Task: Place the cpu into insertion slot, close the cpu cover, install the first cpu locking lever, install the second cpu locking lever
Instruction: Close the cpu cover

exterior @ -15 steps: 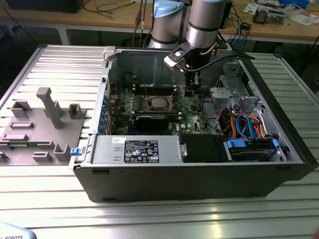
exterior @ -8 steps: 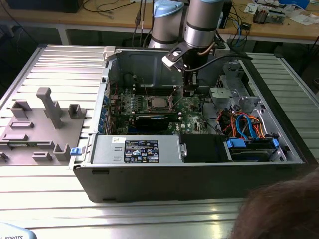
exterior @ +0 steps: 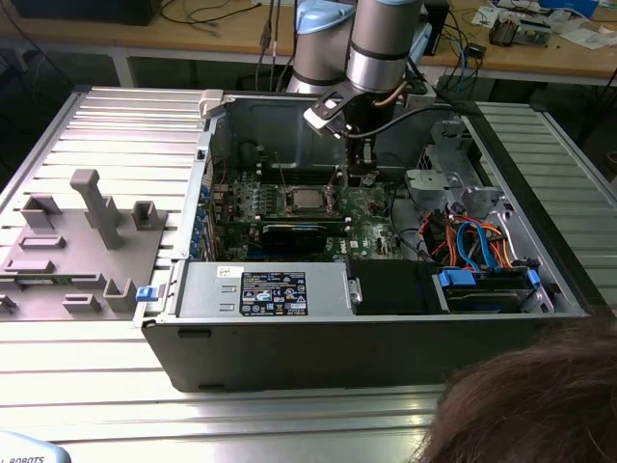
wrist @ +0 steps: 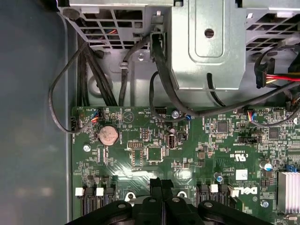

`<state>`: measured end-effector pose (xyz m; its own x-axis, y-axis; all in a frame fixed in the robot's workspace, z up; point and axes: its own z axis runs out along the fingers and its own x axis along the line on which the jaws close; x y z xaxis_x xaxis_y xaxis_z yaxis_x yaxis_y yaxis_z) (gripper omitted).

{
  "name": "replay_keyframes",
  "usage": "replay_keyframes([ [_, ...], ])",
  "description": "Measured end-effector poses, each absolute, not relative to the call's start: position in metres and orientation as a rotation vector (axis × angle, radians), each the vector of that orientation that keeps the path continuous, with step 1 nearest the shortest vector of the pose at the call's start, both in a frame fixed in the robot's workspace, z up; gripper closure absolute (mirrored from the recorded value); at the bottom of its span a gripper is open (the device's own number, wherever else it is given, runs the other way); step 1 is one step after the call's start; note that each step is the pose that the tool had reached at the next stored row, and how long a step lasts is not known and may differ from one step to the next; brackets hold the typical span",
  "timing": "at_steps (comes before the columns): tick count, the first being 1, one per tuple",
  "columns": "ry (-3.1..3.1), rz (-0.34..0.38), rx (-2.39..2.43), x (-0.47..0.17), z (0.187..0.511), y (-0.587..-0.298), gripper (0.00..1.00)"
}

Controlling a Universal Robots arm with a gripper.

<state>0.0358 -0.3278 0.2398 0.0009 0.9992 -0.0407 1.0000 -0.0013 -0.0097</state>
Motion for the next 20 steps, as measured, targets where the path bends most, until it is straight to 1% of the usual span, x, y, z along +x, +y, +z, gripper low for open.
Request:
replay_keyframes([
  [20, 2.204, -0.056, 2.207, 0.012, 0.24, -0.328, 0.89],
])
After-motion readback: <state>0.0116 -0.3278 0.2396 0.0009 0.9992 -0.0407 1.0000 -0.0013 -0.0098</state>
